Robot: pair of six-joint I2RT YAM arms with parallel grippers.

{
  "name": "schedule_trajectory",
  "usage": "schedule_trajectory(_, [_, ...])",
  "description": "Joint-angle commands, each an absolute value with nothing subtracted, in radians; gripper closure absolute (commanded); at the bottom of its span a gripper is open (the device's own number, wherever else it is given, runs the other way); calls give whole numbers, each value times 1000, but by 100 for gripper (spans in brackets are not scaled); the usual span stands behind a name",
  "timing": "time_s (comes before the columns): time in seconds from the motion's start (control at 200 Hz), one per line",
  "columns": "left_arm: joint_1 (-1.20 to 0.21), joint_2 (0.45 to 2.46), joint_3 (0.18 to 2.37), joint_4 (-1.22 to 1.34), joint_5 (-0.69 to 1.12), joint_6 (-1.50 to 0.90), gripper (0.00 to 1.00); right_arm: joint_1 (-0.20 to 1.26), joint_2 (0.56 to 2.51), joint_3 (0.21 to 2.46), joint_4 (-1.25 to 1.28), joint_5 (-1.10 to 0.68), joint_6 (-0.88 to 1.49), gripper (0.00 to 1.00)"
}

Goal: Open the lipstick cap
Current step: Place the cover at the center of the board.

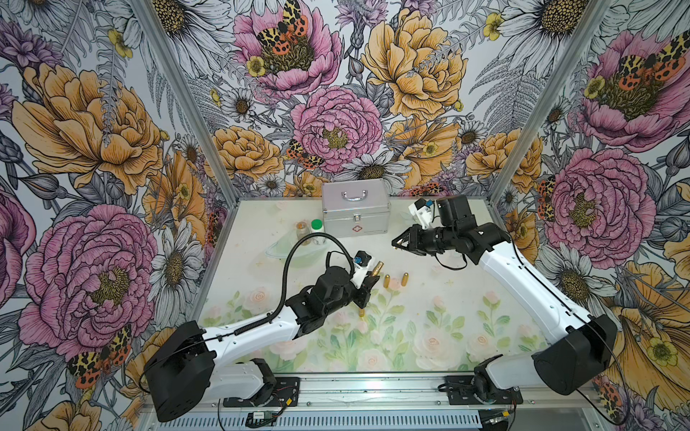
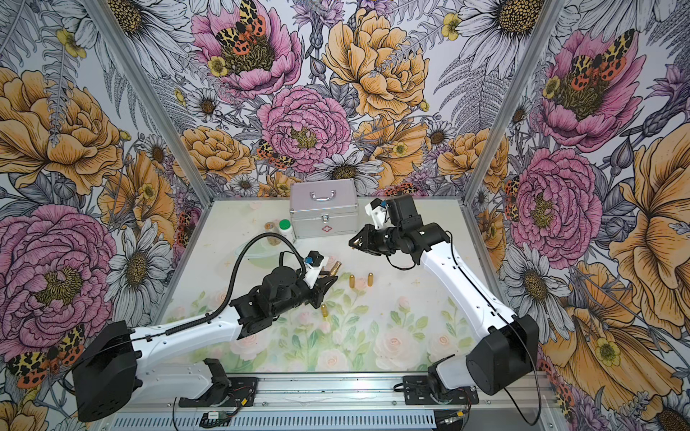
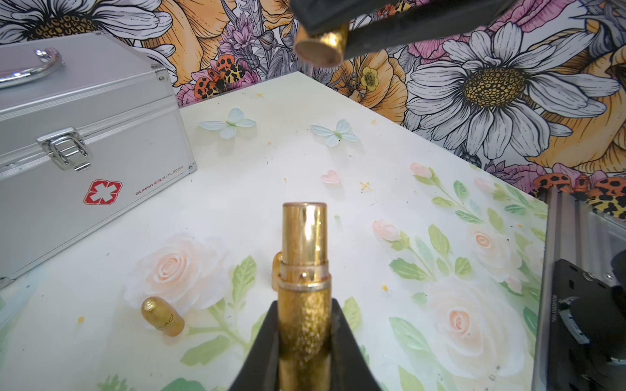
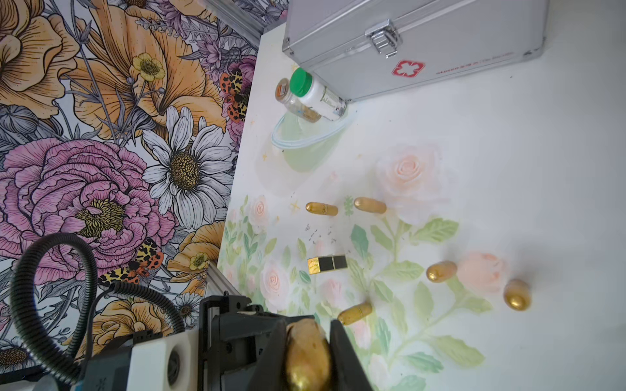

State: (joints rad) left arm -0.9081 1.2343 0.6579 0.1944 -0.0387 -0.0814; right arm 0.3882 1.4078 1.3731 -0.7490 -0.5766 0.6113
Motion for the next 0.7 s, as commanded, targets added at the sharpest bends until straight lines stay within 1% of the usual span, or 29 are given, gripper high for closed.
schedule_trajectory(0.0, [-917, 1200, 660, 225, -47, -111, 100, 363, 1396, 1362, -730, -497, 594, 79])
schedule_trajectory(0.045, [-916, 1200, 660, 244, -38, -116, 100, 346, 1397, 1345, -732, -450, 583, 79])
schedule_trajectory(0.17, [-918, 1210, 661, 277, -31, -131, 100, 313, 1409, 1279, -732, -216, 562, 79])
schedule_trajectory(0.255, [-920, 1223, 667, 293, -30, -136, 100, 309, 1454, 1251, -730, -66, 541, 78])
schedule_trajectory(0.345, [-920, 1237, 674, 308, -26, -143, 100, 307, 1529, 1247, -722, 40, 521, 78])
schedule_trajectory(0.535, [-922, 1264, 679, 354, -38, -156, 100, 307, 1659, 1227, -615, 143, 514, 77])
schedule_trajectory(0.696, [-922, 1284, 682, 388, -45, -165, 100, 308, 1756, 1229, -543, 176, 546, 77])
